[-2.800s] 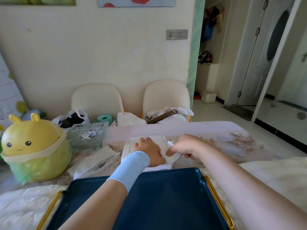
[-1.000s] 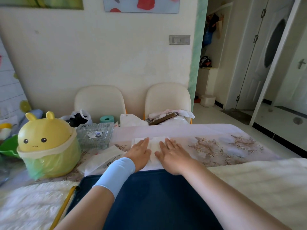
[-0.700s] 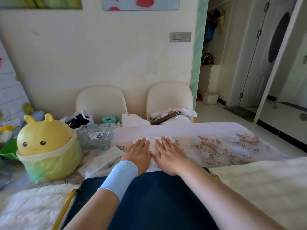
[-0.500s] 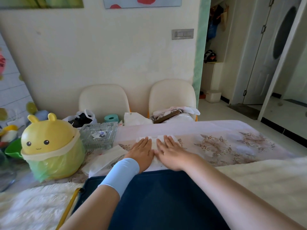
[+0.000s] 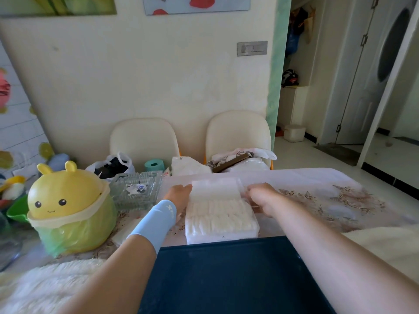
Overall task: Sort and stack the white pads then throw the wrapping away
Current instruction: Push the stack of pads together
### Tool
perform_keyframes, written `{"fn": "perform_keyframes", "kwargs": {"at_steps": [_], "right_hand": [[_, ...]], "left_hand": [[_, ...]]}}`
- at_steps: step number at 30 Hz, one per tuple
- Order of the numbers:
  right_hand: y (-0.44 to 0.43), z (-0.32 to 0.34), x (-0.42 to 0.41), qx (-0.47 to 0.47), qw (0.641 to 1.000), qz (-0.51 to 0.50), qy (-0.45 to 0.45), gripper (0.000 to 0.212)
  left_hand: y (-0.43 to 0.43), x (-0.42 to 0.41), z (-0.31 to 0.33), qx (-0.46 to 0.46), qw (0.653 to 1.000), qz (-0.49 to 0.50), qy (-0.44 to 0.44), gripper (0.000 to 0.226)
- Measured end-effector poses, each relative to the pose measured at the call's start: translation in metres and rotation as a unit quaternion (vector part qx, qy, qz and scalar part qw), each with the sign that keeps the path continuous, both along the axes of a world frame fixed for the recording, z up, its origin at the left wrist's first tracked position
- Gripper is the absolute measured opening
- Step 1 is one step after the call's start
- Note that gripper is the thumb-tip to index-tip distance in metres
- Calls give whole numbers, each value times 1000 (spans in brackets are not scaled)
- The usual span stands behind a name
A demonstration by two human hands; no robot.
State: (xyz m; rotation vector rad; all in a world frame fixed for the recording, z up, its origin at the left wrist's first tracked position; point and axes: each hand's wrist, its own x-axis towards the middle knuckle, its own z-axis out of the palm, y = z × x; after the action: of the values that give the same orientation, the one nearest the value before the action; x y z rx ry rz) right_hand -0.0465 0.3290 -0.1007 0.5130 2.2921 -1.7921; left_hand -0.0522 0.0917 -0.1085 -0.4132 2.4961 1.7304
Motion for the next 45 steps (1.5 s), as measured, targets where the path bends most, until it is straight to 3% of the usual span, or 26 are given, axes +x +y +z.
{"fn": "perform_keyframes", "kwargs": {"at_steps": [3, 5, 7, 10, 14, 17, 20, 24, 27, 31, 36, 41, 45], "right_hand": [[1, 6, 0, -23, 999, -22, 38, 54], [2, 10, 1, -9, 997, -16, 73, 55], [3, 17, 9, 3, 995, 3, 103, 49], [8, 24, 26, 12, 991, 60, 121, 43], [18, 27, 56, 27, 975, 162, 151, 49], [16, 24, 70, 101, 952, 238, 163, 46], [2, 15, 78, 261, 904, 286, 184, 36], [-20, 10, 91, 432, 801, 371, 186, 61], [-22, 1, 93, 512, 741, 398, 177, 62], [-21, -11, 98, 557, 704, 381, 220, 58], [-24, -7, 99, 541, 723, 379, 201, 59], [-43, 19, 106, 522, 752, 353, 195, 63], [-89, 41, 99, 483, 763, 339, 263, 59]], "left_hand": [[-1, 12, 12, 45, 998, 1, 50, 36], [0, 20, 21, 111, 991, 22, 76, 29], [3, 32, 29, 120, 986, 28, 109, 29], [5, 51, 34, 46, 993, 6, 107, 46], [0, 77, 25, -47, 989, -79, 118, 44], [0, 93, 21, -166, 971, -136, 107, 41], [5, 102, 17, -269, 939, -187, 106, 40], [15, 111, 16, -394, 883, -239, 83, 60], [17, 113, 14, -471, 835, -266, 98, 62], [18, 114, 10, -475, 826, -268, 141, 55], [20, 112, 7, -528, 797, -266, 121, 55], [13, 117, 19, -428, 868, -226, 113, 54], [-21, 124, 47, -414, 885, -152, 151, 47]]}}
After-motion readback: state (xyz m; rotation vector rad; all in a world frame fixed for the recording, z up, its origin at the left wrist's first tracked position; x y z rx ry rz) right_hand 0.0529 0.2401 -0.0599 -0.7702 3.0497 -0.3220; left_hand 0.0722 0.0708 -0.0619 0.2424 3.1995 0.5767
